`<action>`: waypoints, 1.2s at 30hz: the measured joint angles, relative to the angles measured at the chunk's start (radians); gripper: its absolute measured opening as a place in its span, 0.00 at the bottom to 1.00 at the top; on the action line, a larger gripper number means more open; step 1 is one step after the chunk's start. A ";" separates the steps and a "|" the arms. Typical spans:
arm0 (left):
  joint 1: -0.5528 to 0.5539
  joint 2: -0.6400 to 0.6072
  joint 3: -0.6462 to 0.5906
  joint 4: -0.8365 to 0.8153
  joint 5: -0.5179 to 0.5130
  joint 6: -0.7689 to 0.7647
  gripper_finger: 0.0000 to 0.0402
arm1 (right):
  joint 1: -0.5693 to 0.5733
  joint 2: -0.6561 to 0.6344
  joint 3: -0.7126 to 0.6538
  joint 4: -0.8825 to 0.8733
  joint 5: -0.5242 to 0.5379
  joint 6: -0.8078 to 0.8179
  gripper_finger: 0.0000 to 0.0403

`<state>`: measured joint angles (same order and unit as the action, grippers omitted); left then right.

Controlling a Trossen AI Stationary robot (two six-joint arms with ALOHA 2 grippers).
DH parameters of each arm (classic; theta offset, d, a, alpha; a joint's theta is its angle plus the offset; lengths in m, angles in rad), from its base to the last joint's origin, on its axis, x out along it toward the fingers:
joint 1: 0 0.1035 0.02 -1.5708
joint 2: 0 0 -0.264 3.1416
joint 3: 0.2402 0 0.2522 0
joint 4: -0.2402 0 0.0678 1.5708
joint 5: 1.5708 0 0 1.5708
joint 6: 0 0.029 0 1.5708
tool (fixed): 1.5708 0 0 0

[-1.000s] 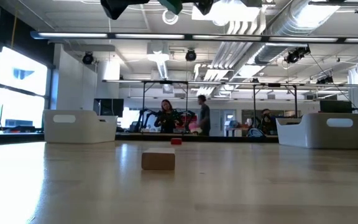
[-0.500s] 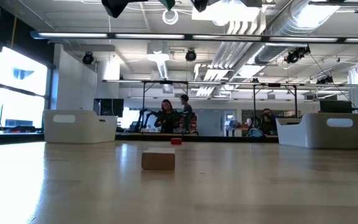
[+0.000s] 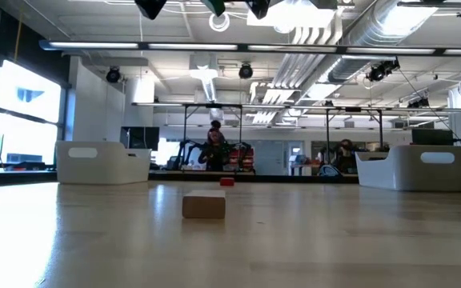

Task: Sort & place blocks by color
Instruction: Put the green block into the white bin

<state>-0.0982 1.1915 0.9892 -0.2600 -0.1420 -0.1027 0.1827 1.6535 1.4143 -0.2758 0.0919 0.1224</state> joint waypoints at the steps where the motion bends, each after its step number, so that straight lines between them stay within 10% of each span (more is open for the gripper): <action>1: 0.000 0.000 0.000 0.000 0.000 0.001 0.20 | -0.002 0.000 0.000 0.000 -0.002 0.000 0.18; 9: 0.000 0.000 0.000 -0.005 0.004 0.005 0.21 | -0.007 0.000 0.000 -0.003 0.008 -0.022 0.21; 22: 0.013 0.000 0.000 -0.128 -0.025 0.004 0.21 | -0.009 0.000 0.000 -0.031 0.111 -0.034 0.53; 36: 0.130 0.000 0.000 -0.451 -0.252 -0.099 0.21 | -0.027 -0.002 0.000 -0.067 0.118 -0.026 0.55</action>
<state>0.0316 1.1912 0.9894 -0.7110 -0.3935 -0.2018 0.1562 1.6512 1.4147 -0.3431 0.2103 0.0959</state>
